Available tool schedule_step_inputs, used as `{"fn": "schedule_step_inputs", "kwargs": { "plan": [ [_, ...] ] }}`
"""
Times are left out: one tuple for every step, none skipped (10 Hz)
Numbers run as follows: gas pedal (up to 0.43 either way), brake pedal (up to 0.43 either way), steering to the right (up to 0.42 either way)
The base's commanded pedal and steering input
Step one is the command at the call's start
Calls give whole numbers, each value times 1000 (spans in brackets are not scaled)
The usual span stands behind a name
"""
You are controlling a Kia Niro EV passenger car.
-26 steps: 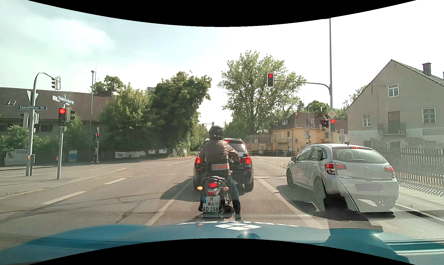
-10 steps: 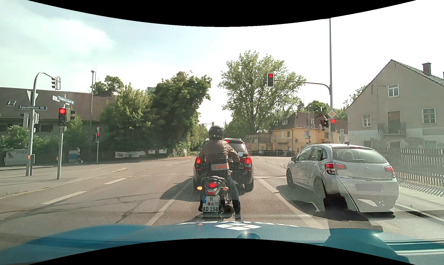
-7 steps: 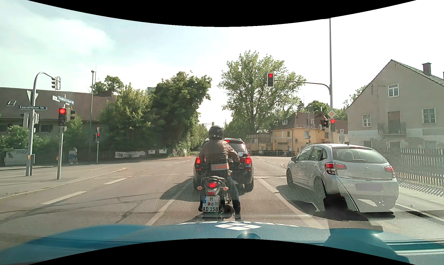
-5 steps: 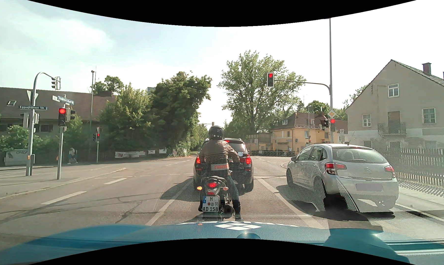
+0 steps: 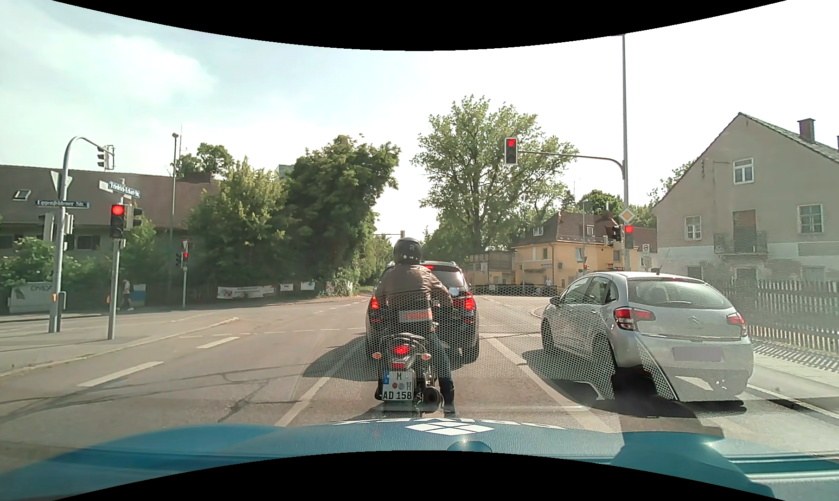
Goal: Follow the waypoints while adhering to traffic rules and regulations
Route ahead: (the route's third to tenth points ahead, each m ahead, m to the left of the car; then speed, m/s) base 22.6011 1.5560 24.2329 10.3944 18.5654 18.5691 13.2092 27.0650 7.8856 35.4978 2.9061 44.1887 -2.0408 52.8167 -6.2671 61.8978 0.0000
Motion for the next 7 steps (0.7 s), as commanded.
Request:
{"fn": "schedule_step_inputs", "kwargs": {
  "plan": [
    [0,317,-11],
    [0,317,-11],
    [0,317,-11],
    [0,317,-11],
    [0,317,-11],
    [0,317,-11],
    [0,317,-11]
  ]
}}
